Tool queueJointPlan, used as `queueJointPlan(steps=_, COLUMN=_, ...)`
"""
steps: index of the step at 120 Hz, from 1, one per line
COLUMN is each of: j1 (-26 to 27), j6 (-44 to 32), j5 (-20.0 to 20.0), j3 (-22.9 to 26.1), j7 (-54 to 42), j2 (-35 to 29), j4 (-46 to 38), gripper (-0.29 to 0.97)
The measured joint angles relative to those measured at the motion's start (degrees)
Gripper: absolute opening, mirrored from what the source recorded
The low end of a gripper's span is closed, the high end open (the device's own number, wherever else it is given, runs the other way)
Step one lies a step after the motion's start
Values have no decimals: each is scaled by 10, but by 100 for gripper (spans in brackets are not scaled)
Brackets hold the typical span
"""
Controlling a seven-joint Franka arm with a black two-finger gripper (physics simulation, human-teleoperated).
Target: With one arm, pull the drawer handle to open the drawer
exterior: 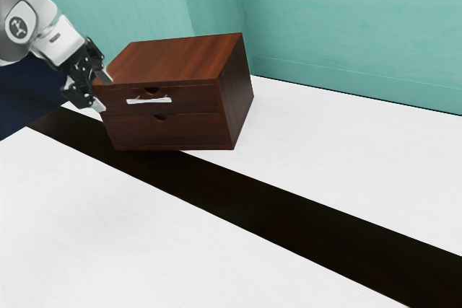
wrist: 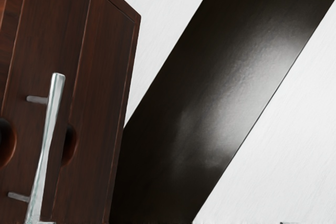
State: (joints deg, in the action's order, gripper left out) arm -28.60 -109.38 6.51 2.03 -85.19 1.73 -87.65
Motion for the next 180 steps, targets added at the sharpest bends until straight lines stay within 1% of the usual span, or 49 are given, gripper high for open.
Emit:
queueJointPlan(steps=20, j1=-2, j6=-27, j5=0, j3=10, j7=1, j2=0, j4=-16, gripper=48)
queueJointPlan(steps=47, j1=35, j6=-47, j5=0, j3=12, j7=3, j2=4, j4=-23, gripper=36)
queueJointPlan(steps=62, j1=48, j6=-51, j5=-1, j3=10, j7=3, j2=15, j4=-24, gripper=32)
queueJointPlan(steps=83, j1=27, j6=-56, j5=-1, j3=3, j7=3, j2=22, j4=-28, gripper=29)
queueJointPlan(steps=91, j1=18, j6=-57, j5=-1, j3=3, j7=3, j2=23, j4=-28, gripper=26)
queueJointPlan(steps=109, j1=22, j6=-59, j5=-1, j3=4, j7=2, j2=32, j4=-24, gripper=20)
queueJointPlan(steps=131, j1=27, j6=-66, j5=-3, j3=5, j7=-2, j2=47, j4=-21, gripper=21)
queueJointPlan(steps=154, j1=26, j6=-101, j5=-3, j3=5, j7=-9, j2=52, j4=-21, gripper=22)
queueJointPlan(steps=180, j1=26, j6=-139, j5=-1, j3=6, j7=-14, j2=84, j4=-8, gripper=20)
